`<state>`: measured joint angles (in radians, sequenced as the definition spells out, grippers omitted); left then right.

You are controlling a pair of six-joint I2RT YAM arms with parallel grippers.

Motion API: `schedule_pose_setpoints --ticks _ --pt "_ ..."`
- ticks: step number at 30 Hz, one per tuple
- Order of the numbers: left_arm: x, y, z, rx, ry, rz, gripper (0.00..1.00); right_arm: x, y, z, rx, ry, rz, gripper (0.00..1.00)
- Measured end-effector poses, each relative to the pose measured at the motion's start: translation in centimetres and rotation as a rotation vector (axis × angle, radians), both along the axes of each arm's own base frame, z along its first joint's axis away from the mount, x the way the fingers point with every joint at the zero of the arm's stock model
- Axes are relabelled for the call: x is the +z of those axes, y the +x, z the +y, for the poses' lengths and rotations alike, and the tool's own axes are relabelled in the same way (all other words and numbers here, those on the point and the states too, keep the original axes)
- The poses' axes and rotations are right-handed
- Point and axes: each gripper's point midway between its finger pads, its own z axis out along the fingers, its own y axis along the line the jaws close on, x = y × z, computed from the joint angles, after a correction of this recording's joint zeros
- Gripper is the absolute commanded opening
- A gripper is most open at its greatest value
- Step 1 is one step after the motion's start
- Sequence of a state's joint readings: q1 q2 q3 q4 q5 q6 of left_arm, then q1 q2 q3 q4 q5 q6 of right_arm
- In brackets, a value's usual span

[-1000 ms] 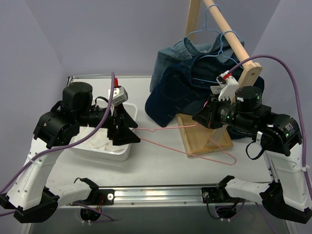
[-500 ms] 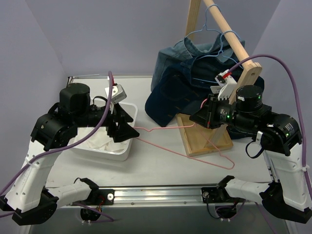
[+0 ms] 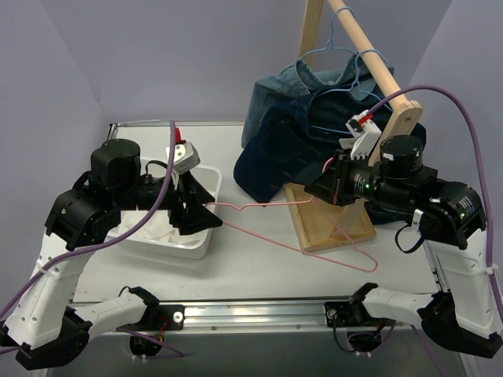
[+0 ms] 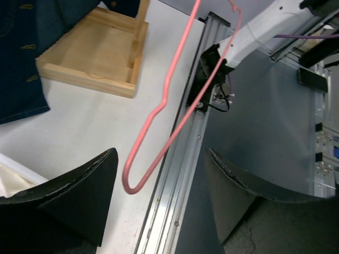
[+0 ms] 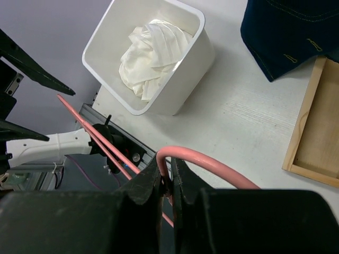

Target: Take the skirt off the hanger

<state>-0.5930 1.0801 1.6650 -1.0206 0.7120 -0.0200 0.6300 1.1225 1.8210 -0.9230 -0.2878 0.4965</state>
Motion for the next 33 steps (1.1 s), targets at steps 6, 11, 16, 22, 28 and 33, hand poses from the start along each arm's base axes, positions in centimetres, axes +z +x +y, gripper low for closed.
schedule_pose_setpoints --ticks 6,11,16,22,28,33 --pt "-0.4 -1.7 -0.5 -0.083 -0.027 0.078 0.67 0.3 0.1 -0.1 -0.005 0.003 -0.010 0.00" --pt "-0.4 -2.2 -0.9 -0.113 -0.040 0.122 0.32 0.7 0.2 -0.2 -0.011 0.008 -0.025 0.00" --pt "-0.7 -1.9 -1.3 -0.119 -0.036 0.157 0.02 0.7 0.5 -0.4 -0.025 -0.005 -0.038 0.03" --pt "-0.9 -0.5 -1.4 -0.048 -0.018 0.158 0.02 0.4 0.7 -0.8 -0.037 -0.028 -0.044 0.70" --pt "-0.5 0.7 -1.4 0.008 -0.015 0.134 0.02 1.9 0.6 -2.1 -0.081 -0.042 -0.089 0.82" --pt "0.6 1.2 -1.4 0.029 -0.032 0.093 0.02 4.2 -0.9 -4.2 -0.122 -0.002 -0.180 0.45"
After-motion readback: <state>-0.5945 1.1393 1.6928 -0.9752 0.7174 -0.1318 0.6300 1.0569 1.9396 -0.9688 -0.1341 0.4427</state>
